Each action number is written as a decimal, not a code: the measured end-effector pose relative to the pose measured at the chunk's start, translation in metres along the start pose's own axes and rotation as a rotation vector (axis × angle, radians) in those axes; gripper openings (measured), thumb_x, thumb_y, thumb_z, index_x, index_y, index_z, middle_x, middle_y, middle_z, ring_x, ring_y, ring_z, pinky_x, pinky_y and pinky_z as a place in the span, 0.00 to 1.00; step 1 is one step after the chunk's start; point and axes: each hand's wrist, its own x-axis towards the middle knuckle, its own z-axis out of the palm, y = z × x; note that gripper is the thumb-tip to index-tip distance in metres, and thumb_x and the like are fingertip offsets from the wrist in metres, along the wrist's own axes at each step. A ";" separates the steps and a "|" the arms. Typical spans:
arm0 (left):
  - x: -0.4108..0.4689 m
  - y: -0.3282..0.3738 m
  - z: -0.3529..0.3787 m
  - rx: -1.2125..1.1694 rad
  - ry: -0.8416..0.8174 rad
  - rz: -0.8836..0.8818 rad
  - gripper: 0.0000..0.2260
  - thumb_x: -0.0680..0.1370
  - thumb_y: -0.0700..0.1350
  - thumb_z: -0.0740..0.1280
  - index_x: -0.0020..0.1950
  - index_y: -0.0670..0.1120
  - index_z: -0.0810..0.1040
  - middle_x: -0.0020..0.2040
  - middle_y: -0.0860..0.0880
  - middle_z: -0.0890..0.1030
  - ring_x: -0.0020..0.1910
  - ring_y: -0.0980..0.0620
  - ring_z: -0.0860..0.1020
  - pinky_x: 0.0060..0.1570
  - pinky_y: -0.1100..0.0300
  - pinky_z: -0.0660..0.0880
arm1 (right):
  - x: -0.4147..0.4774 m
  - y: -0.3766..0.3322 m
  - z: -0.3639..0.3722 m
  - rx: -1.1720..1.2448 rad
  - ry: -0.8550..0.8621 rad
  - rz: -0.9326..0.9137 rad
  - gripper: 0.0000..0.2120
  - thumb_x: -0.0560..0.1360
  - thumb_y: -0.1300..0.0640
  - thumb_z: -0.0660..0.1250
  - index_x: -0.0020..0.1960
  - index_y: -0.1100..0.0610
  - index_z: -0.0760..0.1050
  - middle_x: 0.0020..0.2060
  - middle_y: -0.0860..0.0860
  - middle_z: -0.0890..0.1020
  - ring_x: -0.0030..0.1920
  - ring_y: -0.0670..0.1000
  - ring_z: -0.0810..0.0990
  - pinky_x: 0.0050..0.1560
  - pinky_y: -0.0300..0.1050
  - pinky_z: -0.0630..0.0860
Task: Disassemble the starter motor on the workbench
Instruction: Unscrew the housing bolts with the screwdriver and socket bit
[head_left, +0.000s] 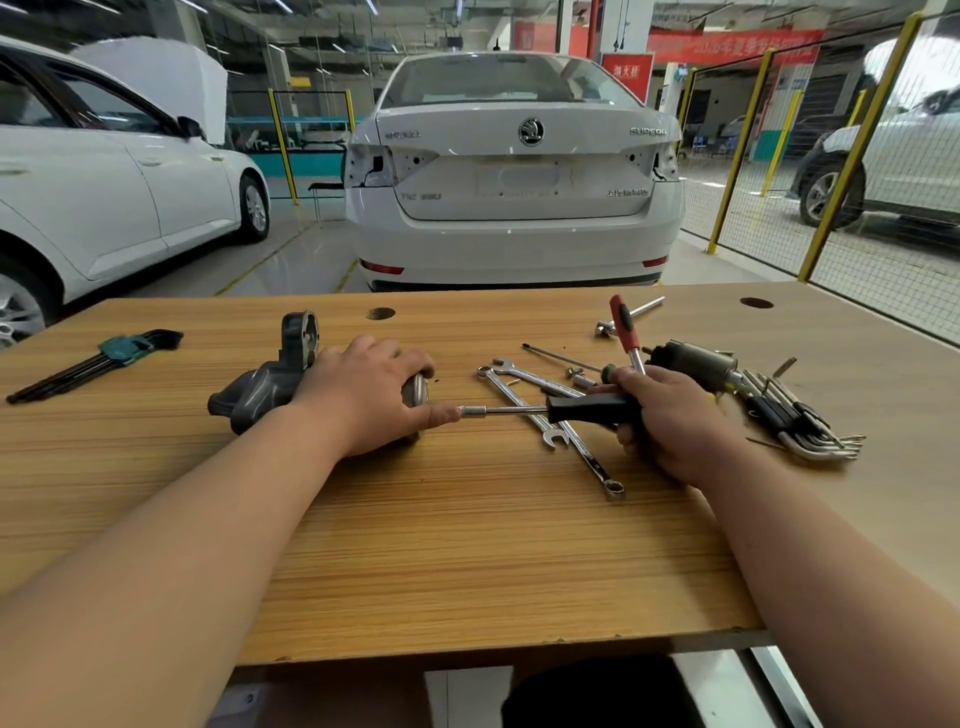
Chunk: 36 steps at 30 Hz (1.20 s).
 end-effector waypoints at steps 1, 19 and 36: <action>0.000 0.000 0.000 -0.002 0.002 -0.002 0.41 0.62 0.81 0.43 0.67 0.62 0.65 0.67 0.54 0.71 0.65 0.51 0.66 0.58 0.48 0.66 | 0.000 0.001 0.000 -0.010 -0.004 -0.012 0.09 0.82 0.53 0.60 0.57 0.56 0.74 0.54 0.63 0.81 0.26 0.49 0.77 0.28 0.44 0.75; 0.002 0.001 -0.001 -0.008 0.003 -0.029 0.44 0.59 0.83 0.38 0.67 0.63 0.64 0.68 0.55 0.70 0.66 0.50 0.66 0.61 0.46 0.63 | 0.004 0.003 -0.010 0.385 -0.161 0.066 0.14 0.76 0.70 0.62 0.60 0.60 0.72 0.57 0.60 0.79 0.50 0.56 0.86 0.41 0.46 0.82; 0.000 0.001 -0.001 0.006 -0.023 -0.016 0.38 0.60 0.80 0.53 0.66 0.65 0.62 0.66 0.56 0.70 0.64 0.51 0.66 0.61 0.46 0.64 | -0.003 0.001 -0.003 -0.152 0.002 -0.154 0.06 0.81 0.53 0.63 0.54 0.54 0.77 0.45 0.61 0.83 0.28 0.48 0.76 0.32 0.44 0.74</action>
